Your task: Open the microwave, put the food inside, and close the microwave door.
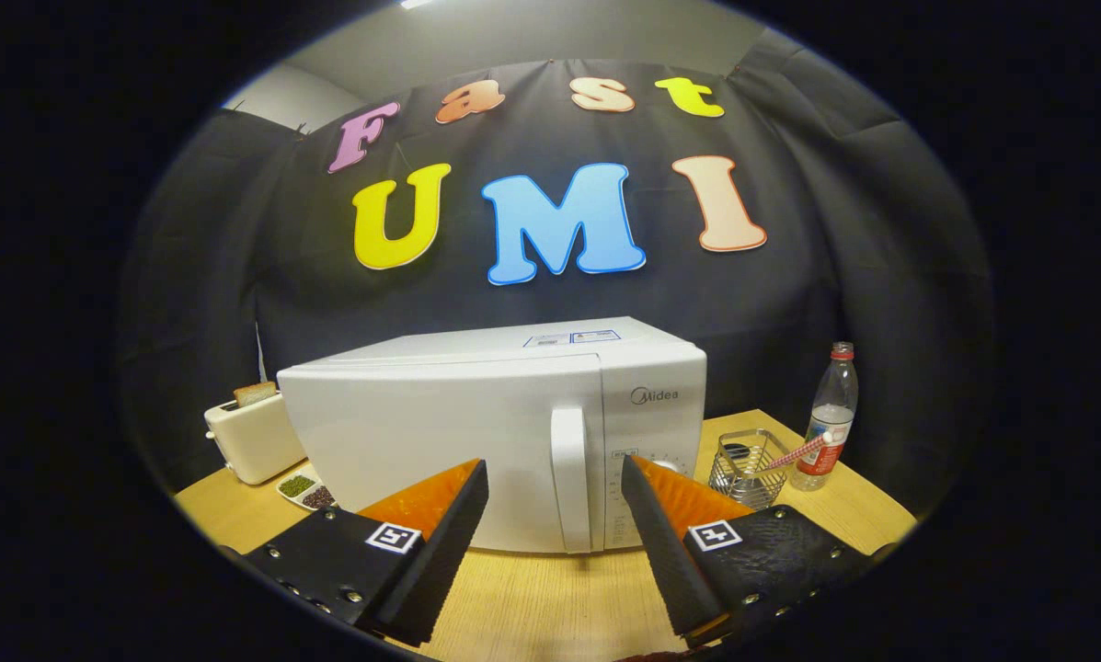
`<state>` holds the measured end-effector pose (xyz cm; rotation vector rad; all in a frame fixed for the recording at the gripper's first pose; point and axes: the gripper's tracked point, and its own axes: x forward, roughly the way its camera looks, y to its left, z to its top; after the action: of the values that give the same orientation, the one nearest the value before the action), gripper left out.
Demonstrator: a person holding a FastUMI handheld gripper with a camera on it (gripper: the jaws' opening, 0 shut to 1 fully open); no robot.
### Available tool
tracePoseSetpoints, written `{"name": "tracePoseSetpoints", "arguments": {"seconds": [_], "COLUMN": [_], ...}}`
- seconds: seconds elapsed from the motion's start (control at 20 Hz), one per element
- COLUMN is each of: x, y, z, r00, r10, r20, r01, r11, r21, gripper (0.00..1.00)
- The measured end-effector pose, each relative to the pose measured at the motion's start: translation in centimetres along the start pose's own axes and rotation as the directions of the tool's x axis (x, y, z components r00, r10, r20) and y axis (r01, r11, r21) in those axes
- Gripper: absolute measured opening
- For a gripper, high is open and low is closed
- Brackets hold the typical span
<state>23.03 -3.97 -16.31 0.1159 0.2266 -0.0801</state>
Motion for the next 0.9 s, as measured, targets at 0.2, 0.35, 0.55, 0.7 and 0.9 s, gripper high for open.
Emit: {"name": "tracePoseSetpoints", "arguments": {"seconds": [0.2, 0.35, 0.55, 0.7, 0.9], "x": [2.9, 4.0, 4.8, 4.5, 4.3], "y": [-1.0, -0.9, -1.4, -1.3, -1.1], "z": [-1.5, -2.6, -2.4, -2.6, -2.5], "r00": [0.999, 0.998, 0.996, 0.995, 0.995], "r10": [-0.036, -0.032, -0.084, -0.092, -0.096], "r20": [-0.033, -0.048, -0.017, -0.024, -0.024], "r01": [0.036, 0.032, 0.084, 0.091, 0.096], "r11": [0.999, 0.999, 0.995, 0.995, 0.995], "r21": [-0.007, -0.006, -0.046, -0.032, -0.034], "gripper": [0.86, 0.73, 0.37, 0.18, 0.11]}}
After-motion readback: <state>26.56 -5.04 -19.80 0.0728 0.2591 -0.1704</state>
